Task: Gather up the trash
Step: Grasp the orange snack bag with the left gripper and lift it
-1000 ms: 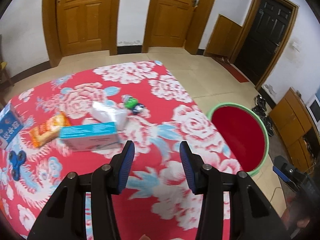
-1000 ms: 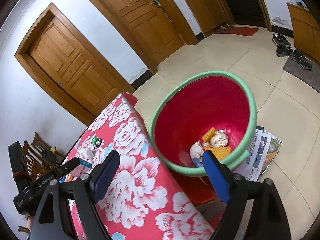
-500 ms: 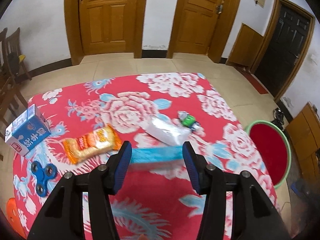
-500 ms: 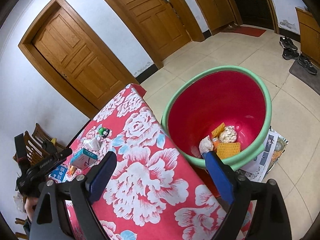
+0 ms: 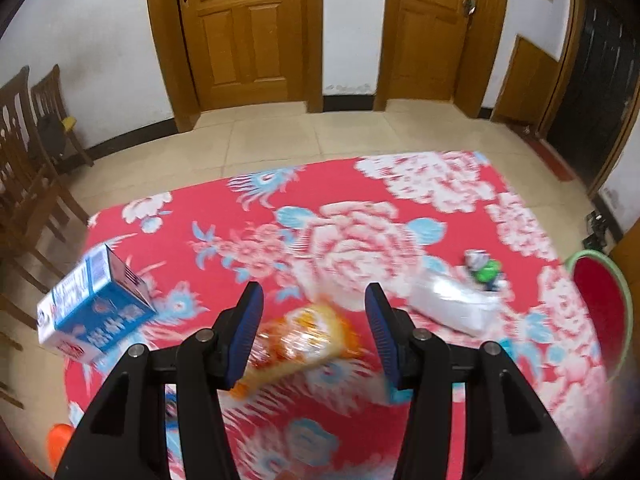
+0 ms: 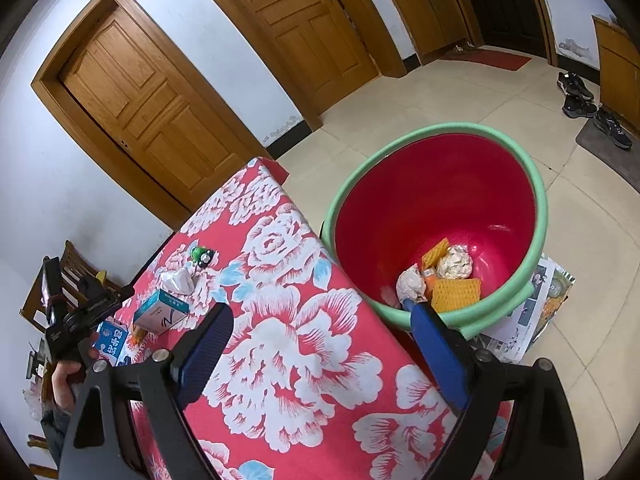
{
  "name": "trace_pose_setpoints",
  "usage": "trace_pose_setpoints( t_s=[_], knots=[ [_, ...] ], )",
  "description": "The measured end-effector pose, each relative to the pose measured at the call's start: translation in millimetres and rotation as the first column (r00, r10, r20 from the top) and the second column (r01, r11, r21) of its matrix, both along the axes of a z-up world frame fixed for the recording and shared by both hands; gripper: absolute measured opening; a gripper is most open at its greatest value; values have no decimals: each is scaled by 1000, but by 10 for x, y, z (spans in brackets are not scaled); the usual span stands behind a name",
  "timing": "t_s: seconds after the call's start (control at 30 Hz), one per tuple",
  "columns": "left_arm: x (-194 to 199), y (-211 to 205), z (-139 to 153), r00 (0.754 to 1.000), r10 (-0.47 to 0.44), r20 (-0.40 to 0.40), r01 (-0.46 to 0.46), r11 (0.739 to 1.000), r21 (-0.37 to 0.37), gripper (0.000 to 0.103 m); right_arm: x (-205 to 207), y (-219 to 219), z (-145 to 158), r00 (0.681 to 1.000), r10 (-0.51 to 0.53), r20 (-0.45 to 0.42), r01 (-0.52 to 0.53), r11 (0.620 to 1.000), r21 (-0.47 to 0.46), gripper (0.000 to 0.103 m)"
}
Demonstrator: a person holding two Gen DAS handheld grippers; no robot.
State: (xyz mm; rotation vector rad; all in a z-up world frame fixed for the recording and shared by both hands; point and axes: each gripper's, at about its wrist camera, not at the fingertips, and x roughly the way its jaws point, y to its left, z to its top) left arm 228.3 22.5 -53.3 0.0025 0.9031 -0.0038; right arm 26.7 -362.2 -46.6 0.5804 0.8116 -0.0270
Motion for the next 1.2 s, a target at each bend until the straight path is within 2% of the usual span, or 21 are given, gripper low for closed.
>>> trace_pose_setpoints(
  t_s=[0.1,0.2,0.47,0.73,0.87,1.1,1.17,1.2],
  knots=[
    [121,134,-122,999,26,-26,-25,1000,9,53,25,57,-11,1000,14,-9,-14,1000,-7,92],
    [191,259,-253,996,55,-63,-56,998,-12,53,35,96,-10,1000,18,-14,-19,1000,-16,92],
    [125,559,-456,970,178,-167,-185,982,-28,53,56,159,-10,999,33,-21,-34,999,-20,92],
    [-279,563,-461,973,145,-179,-160,984,-72,53,66,259,-35,997,67,-24,-67,998,-10,92],
    [-481,553,-434,976,116,-184,-143,980,-139,53,56,292,-27,997,75,-20,-75,997,-7,92],
    [-785,421,-276,989,57,-133,-86,972,-220,54,46,339,-20,996,83,-18,-83,997,-8,92],
    [-834,384,-233,992,43,-119,-71,967,-244,64,45,343,-20,996,83,-18,-84,996,-7,92],
    [-871,349,-203,994,32,-106,-59,965,-256,65,43,351,-18,996,85,-19,-85,996,-7,92]
  ],
)
